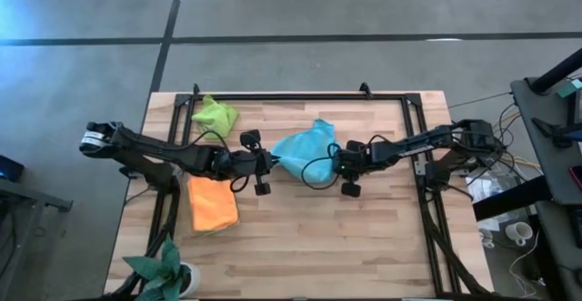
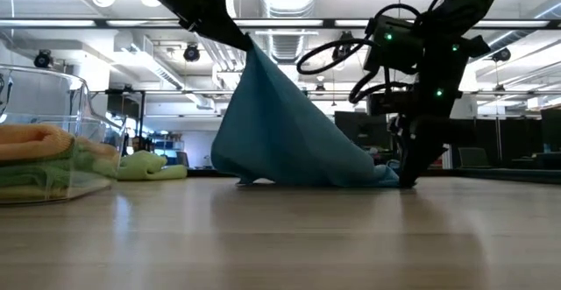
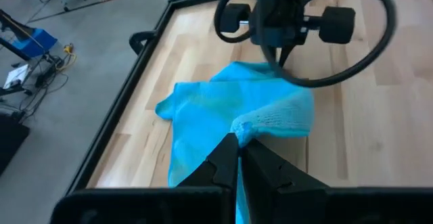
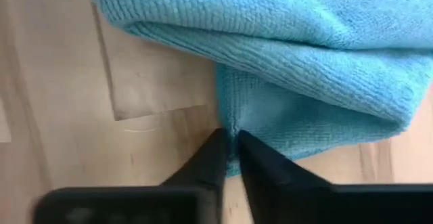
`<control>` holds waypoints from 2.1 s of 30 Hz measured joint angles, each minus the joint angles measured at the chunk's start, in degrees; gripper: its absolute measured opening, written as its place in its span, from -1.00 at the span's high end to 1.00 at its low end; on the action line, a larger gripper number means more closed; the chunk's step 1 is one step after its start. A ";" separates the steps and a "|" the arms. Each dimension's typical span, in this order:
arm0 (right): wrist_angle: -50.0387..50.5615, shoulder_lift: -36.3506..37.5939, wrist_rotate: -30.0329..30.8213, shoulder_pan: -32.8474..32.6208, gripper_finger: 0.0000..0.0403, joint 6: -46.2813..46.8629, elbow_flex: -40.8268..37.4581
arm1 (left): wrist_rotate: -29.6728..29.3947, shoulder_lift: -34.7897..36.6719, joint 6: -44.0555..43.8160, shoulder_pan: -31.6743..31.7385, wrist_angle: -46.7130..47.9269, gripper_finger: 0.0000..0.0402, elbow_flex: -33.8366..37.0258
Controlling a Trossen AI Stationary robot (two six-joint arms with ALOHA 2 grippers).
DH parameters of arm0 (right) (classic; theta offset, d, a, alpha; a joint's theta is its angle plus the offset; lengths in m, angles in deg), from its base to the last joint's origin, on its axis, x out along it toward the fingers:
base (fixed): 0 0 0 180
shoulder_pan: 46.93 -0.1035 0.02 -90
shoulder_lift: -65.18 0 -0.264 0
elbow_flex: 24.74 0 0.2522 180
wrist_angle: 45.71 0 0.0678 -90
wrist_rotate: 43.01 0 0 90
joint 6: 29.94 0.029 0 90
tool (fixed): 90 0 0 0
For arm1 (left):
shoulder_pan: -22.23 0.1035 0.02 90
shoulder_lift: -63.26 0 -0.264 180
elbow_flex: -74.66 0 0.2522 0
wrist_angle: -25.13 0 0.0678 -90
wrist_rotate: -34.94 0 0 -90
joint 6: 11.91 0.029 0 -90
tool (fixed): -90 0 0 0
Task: Fold microfiber towels
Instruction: Fold the blue microfiber towel on the table
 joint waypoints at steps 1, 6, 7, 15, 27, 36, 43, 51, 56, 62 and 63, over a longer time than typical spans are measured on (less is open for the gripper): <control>-0.19 0.70 0.78 -0.02 0.90 -0.02 -0.10 | -0.09 0.00 0.06 0.00 -0.02 1.00 -0.04; 1.72 6.32 4.85 0.36 0.95 0.90 -0.53 | -0.18 0.04 0.17 0.07 -0.10 1.00 -0.35; 2.44 8.30 4.70 0.09 0.95 1.54 -0.19 | -0.15 0.09 0.14 0.07 0.03 1.00 -0.35; 14.51 24.97 -3.43 -7.56 0.96 9.38 4.48 | 0.62 3.04 -1.45 -1.40 1.92 1.00 -0.52; 17.50 41.67 -5.45 -25.72 0.96 16.10 19.54 | 5.17 13.17 -1.52 -7.03 1.99 1.00 -2.43; 41.85 42.34 13.75 -27.77 0.96 21.55 29.94 | -3.47 19.15 -14.60 -6.00 8.69 1.00 0.63; 39.52 40.66 20.53 -19.31 0.96 19.46 19.13 | -1.01 10.91 -14.89 2.41 3.72 1.00 4.63; 28.68 36.60 20.49 -5.30 0.96 6.88 0.99 | 4.63 -3.06 -6.83 14.45 -1.27 1.00 4.76; 26.82 32.50 22.05 1.18 0.96 -3.61 3.11 | 7.57 -8.18 -1.19 20.25 -2.21 1.00 3.00; 31.42 28.12 24.26 5.72 0.96 -16.18 12.19 | 7.60 -5.84 1.64 22.14 -1.58 1.00 2.12; 32.95 27.35 24.97 6.14 0.96 -16.83 14.12 | 7.61 -4.51 1.72 22.13 -1.69 1.00 2.12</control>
